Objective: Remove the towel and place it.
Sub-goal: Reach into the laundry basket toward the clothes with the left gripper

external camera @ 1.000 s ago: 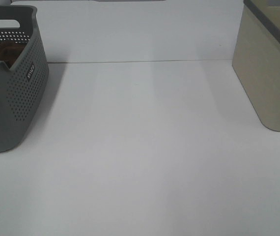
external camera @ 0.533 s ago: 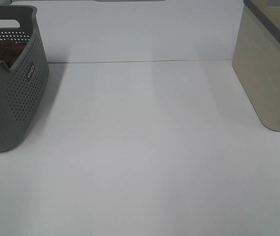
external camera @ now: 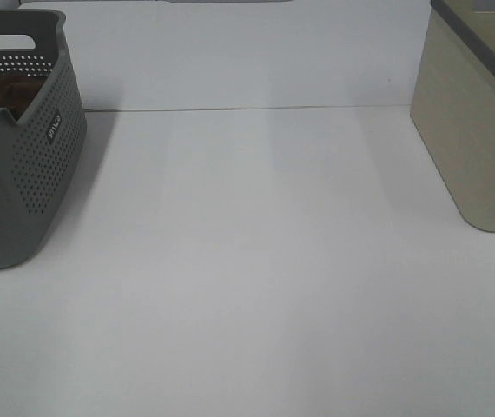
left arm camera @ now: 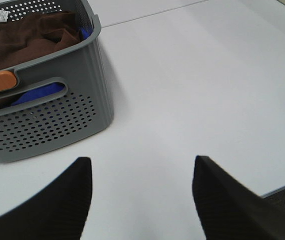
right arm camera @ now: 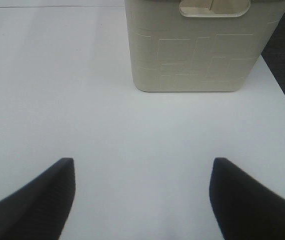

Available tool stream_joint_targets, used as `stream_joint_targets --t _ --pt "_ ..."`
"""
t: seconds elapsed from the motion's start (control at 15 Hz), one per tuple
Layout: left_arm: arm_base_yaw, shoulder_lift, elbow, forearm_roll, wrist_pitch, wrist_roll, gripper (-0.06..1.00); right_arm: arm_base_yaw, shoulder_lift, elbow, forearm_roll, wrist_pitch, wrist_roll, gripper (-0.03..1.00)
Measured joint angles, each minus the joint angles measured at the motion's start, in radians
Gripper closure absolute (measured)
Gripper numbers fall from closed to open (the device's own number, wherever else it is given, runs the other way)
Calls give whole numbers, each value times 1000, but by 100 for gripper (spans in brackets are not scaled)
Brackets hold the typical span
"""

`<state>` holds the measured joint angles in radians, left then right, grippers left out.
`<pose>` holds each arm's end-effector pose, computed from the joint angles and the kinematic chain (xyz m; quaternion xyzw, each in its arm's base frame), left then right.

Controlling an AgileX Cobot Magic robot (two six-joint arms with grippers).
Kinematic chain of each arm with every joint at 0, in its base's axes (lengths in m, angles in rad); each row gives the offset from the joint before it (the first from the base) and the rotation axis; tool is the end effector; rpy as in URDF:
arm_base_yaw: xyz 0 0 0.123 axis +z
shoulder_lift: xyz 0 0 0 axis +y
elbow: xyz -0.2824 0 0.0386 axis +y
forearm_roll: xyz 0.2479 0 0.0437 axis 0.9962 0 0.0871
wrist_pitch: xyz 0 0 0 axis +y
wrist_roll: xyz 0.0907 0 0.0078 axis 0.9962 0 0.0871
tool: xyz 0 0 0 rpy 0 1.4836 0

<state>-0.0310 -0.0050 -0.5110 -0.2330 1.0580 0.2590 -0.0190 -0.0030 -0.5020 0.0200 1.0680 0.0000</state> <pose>-0.0086 -0.0181 0.2822 0.1269 0.8330 -0.0555 0.5357 -0.0058 0.0017 0.2771 0.0077 0.8538 0.0050 0.5206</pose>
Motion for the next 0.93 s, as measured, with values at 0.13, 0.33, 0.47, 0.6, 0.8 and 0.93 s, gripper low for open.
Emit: stream_joint_targets --t 0.13,0.33,0.47,0.6,0.8,0.93 --pt "0 0 0 0 -1 -4 37 0 0 0 0 0 0 26" --pt "0 59 -23 42 -100 -88 41 0 0 0 0 0 0 26" --pt "0 176 -34 64 -231 -149 42 0 0 0 0 0 0 26" --pt "0 286 -36 65 -335 -181 42 0 0 0 0 0 0 26" --pt "0 544 -112 73 -507 -227 42 0 0 0 0 0 0 26" --pt "0 829 -304 112 -538 -237 42 0 0 0 0 0 0 26"
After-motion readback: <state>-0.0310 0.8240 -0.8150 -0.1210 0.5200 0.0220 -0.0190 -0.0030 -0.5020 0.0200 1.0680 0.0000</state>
